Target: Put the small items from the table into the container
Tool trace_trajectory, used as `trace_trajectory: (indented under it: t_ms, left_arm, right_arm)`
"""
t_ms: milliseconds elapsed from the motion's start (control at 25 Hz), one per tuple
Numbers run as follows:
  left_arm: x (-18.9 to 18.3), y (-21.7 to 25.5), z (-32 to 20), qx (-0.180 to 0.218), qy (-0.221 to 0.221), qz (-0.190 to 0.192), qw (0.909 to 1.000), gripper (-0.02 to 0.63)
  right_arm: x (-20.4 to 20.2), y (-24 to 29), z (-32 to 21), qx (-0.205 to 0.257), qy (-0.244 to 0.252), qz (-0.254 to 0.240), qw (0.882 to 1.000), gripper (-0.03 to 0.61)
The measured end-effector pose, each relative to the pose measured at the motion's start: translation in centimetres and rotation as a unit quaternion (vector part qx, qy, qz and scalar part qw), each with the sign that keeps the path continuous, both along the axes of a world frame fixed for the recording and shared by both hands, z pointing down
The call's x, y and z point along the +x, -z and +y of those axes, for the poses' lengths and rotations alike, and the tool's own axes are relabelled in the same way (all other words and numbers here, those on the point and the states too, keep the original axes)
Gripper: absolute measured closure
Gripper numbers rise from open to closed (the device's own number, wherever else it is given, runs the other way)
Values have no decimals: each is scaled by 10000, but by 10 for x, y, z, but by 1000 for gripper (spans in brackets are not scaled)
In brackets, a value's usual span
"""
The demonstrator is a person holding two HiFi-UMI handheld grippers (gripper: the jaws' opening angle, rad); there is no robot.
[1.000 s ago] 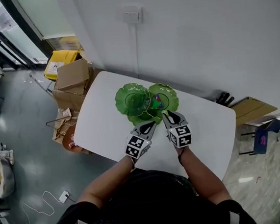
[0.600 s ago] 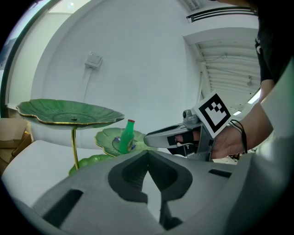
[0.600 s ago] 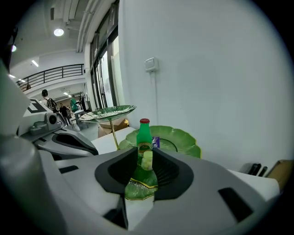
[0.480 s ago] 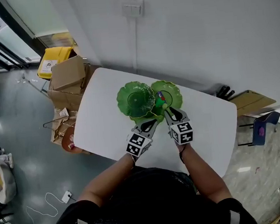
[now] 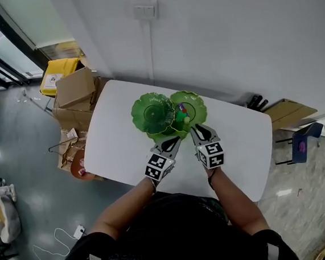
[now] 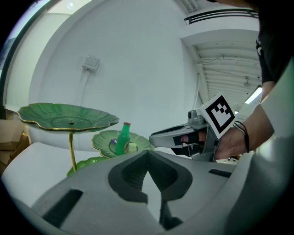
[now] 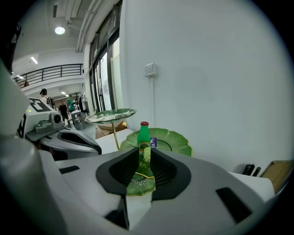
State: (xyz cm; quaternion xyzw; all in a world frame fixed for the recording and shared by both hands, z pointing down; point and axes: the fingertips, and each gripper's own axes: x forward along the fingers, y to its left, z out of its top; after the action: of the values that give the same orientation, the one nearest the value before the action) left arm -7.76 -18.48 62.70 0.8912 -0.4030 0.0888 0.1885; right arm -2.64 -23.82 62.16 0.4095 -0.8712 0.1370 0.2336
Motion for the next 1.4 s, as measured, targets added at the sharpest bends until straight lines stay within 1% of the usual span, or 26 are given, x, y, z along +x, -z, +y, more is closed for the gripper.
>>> trace_trajectory:
  t_ms: [120, 240, 440, 560, 680, 760, 880, 1080, 1240, 1400]
  left_arm:
    - [4, 7, 6, 32, -16, 22, 10000, 606]
    - [7, 18, 12, 104, 81, 65, 9999, 606]
    - [15, 33, 25, 205, 369, 58, 9991, 606]
    - [27, 42, 47, 215, 390, 2, 9990, 606]
    - [39, 54, 60, 305, 390, -48, 9988, 606]
    - [48, 63, 71, 372, 371, -56, 9986, 606]
    - [65, 73, 95, 437, 286, 17, 9986, 606]
    - [86, 87, 127, 593, 142, 72, 9981, 606]
    - [99, 90, 153, 641, 108, 92, 9978, 606]
    - [106, 89, 184, 636, 18, 122, 9979, 606]
  right_arm:
    - [5, 11, 11, 96, 59, -114, 9999, 542]
    - [7, 21, 26, 136, 251, -244, 9993, 561]
    - [14, 35, 60, 166, 513, -510, 9972, 563]
    - [26, 42, 88, 155, 638, -647, 9957, 563]
    - [42, 54, 102, 186, 683, -770, 9945, 563]
    - [53, 61, 114, 187, 734, -863, 9934, 563]
    - [69, 69, 136, 216, 860, -876, 9922, 563]
    - [89, 84, 163, 321, 896, -941, 9910, 563]
    - [92, 87, 189, 321, 1006, -965, 9897, 563]
    - [92, 83, 219, 284, 991, -989, 9897, 563]
